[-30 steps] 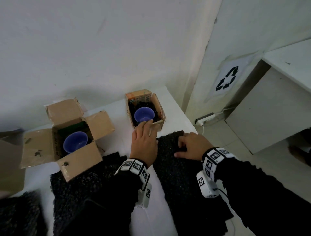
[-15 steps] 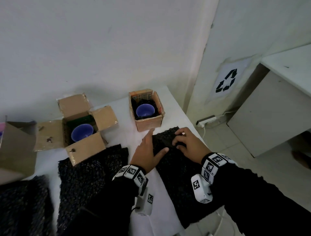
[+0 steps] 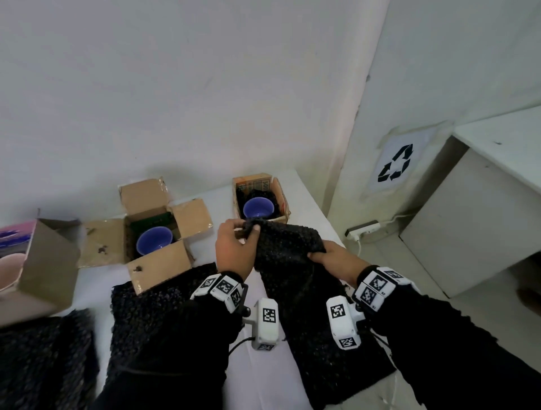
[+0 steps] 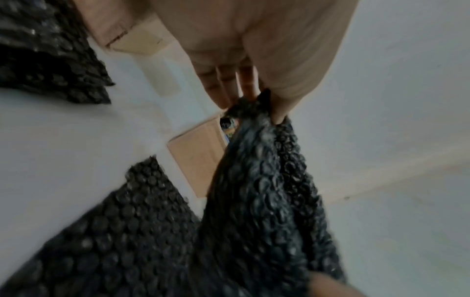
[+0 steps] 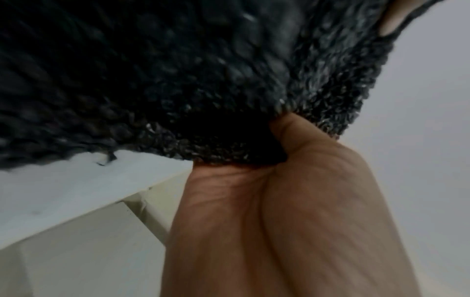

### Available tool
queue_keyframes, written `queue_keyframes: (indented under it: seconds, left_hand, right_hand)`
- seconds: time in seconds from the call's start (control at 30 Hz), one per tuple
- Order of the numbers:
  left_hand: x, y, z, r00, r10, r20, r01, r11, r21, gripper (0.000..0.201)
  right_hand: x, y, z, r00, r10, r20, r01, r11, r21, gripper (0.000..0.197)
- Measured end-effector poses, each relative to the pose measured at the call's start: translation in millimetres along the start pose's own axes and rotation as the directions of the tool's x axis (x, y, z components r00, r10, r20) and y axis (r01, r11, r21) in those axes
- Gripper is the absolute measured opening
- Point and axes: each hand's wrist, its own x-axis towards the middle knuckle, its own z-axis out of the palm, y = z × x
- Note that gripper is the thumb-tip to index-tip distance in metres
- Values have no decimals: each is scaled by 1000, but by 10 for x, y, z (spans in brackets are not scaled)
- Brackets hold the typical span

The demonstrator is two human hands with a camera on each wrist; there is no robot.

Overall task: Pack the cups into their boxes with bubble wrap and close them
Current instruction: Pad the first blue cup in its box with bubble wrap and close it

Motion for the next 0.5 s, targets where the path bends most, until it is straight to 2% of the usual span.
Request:
queue_keyframes:
  seconds: [0.03, 0.1, 0.13, 0.2, 0.23, 0.27, 0.3, 0.33, 0.4, 0.47, 0.5]
  left_hand:
    - [30, -34, -52, 999, 39, -12, -38, 997, 63, 24]
    - [75, -68, -164, 970, 242, -13, -236, 953, 188, 39]
    - [90, -51, -213, 931, 364, 31, -362, 906, 219, 47]
    - [78, 30, -282, 816, 529, 233, -573, 793, 208, 67]
    - [66, 75, -292, 754, 554, 352, -642, 734, 221, 81]
    - [65, 100, -283, 714, 530, 457, -678, 685, 265, 96]
    - [72, 105, -267, 699, 483, 527, -692, 642, 330, 104]
    - [100, 86, -242, 694, 442, 568, -699, 603, 384, 101]
    - [171, 30, -198, 671, 424, 608, -723, 555, 412, 69]
    - [253, -36, -178, 659, 451, 601, -732, 568, 376, 41]
    - [277, -38, -181, 653, 440, 617, -729, 585, 354, 35]
  right_hand:
    - [39, -68, -19, 1000, -14, -5, 14, 998, -55, 19]
    - [110, -222, -50, 998, -49, 28, 54, 977, -208, 27]
    - [122, -307, -58, 996, -68, 57, 81, 960, -267, 31]
    - [137, -448, -79, 987, -111, 117, 142, 943, -300, 34]
    - [118, -530, -87, 977, -145, 155, 186, 936, -297, 32]
    - [116, -590, -94, 967, -169, 193, 221, 930, -293, 33]
    - [133, -626, -110, 955, -193, 224, 256, 918, -304, 39]
    - [165, -644, -125, 950, -201, 238, 276, 899, -340, 45]
    - [234, -668, -151, 957, -156, 243, 262, 823, -505, 45]
    - [269, -673, -164, 970, -101, 221, 229, 688, -689, 33]
    - [279, -666, -178, 977, -70, 200, 197, 652, -732, 25]
